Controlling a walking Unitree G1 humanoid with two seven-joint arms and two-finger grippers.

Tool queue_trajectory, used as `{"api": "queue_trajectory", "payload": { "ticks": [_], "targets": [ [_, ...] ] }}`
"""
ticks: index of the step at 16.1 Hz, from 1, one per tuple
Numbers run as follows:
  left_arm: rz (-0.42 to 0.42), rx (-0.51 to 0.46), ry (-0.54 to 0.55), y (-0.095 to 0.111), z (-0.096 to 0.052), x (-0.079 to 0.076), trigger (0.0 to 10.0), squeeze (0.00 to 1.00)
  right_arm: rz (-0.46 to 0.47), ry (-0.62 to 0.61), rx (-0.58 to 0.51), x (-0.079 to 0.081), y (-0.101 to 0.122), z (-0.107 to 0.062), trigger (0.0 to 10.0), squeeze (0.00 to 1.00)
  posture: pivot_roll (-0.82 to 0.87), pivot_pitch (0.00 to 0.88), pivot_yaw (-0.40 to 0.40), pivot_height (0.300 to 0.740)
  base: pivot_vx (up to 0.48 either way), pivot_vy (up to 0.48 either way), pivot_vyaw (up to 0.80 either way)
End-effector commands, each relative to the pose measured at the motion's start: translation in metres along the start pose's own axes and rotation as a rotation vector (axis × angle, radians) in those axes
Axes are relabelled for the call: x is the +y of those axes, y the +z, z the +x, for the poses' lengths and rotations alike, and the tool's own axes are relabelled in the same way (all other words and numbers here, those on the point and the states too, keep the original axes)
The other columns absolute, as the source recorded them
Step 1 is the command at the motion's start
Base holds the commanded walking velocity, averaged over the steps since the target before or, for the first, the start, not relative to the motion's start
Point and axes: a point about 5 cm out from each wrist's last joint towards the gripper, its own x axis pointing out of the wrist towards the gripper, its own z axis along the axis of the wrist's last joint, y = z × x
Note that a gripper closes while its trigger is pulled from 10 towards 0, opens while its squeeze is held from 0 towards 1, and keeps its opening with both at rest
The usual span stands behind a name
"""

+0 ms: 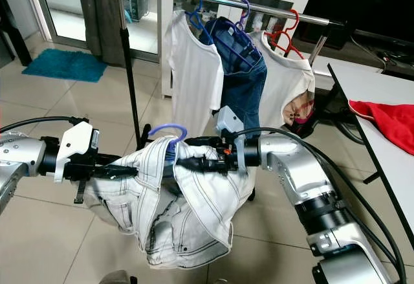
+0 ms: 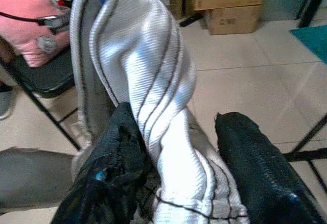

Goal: Hang hanger

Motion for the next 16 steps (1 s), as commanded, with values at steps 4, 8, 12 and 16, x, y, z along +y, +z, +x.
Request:
{"api": "queue_trajectory", "payload": {
  "ticks": [4, 8, 12, 16],
  "targets": [
    [0.149, -0.102, 0.034, 0.035, -0.004, 0.008, 0.0, 0.0, 0.005, -0.024, 0.046, -0.004, -0.006, 0.001, 0.0, 0.0, 0.03, 0.0, -0.134, 0.74, 0.0, 0.0, 0.0],
    [0.147, -0.105, 0.081, 0.036, -0.007, 0.013, 0.0, 0.0, -0.013, -0.046, 0.017, -0.005, -0.001, 0.006, 0.0, 0.0, 0.03, 0.0, -0.132, 0.74, 0.0, 0.0, 0.0],
    [0.139, -0.122, 0.13, 0.035, -0.011, 0.021, 0.0, 0.0, -0.012, 0.028, -0.01, 0.003, -0.002, 0.0, 0.0, 0.0, 0.02, 0.0, -0.12, 0.74, 0.0, 0.0, 0.0],
    [0.143, -0.152, 0.189, 0.033, -0.017, 0.029, 10.0, 0.0, -0.012, 0.037, -0.027, 0.004, 0.0, -0.005, 0.0, 0.0, 0.02, 0.0, -0.117, 0.74, 0.0, 0.0, 0.0]
  ]
}}
